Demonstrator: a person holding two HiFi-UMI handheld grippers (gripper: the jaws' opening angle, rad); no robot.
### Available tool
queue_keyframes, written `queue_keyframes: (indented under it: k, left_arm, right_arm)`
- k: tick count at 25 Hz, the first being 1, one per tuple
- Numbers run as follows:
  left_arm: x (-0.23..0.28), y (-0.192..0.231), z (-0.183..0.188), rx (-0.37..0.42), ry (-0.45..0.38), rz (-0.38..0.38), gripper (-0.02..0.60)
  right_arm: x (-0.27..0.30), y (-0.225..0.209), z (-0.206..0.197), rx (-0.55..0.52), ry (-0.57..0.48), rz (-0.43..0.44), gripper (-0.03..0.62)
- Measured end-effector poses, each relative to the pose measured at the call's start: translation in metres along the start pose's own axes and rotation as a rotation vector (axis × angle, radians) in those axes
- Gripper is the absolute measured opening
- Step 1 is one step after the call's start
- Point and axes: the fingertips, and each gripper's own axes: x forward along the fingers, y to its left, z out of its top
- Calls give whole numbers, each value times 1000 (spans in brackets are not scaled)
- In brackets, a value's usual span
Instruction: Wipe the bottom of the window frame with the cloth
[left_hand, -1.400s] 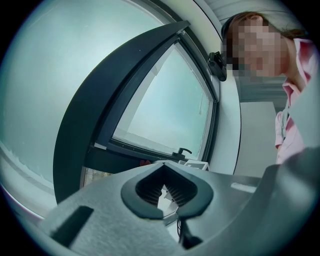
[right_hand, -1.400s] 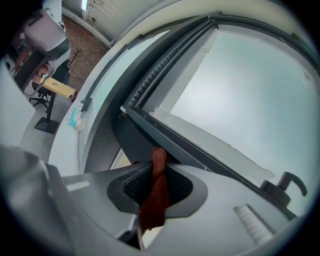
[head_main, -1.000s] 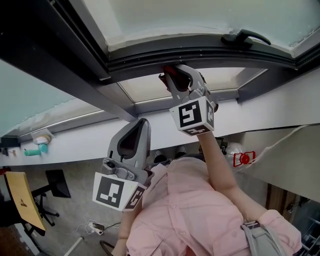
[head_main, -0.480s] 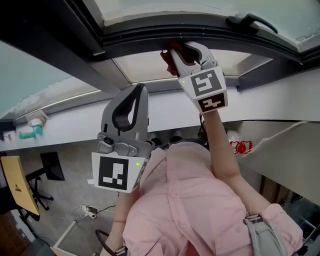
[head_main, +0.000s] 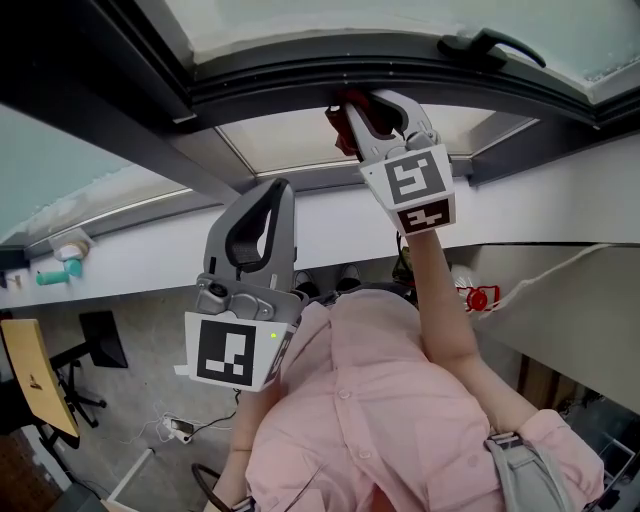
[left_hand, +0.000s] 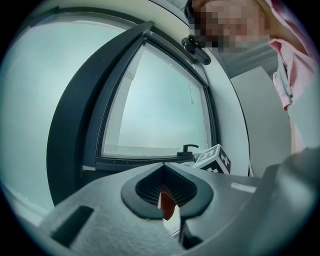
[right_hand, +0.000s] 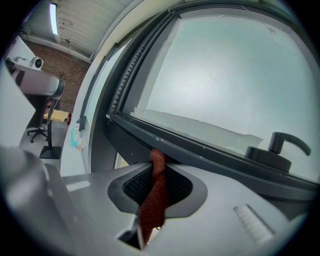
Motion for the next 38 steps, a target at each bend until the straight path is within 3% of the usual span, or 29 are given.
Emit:
queue_keyframes:
  k: [11, 38]
  left_arm:
    - [18, -16, -3, -17, 6, -37, -6]
    - [39, -47, -5, -28, 11, -62, -6]
  right_arm:
    - [-15, -30, -13, -8, 0, -75, 61]
    - [-42, -83, -37, 20, 17, -145, 61]
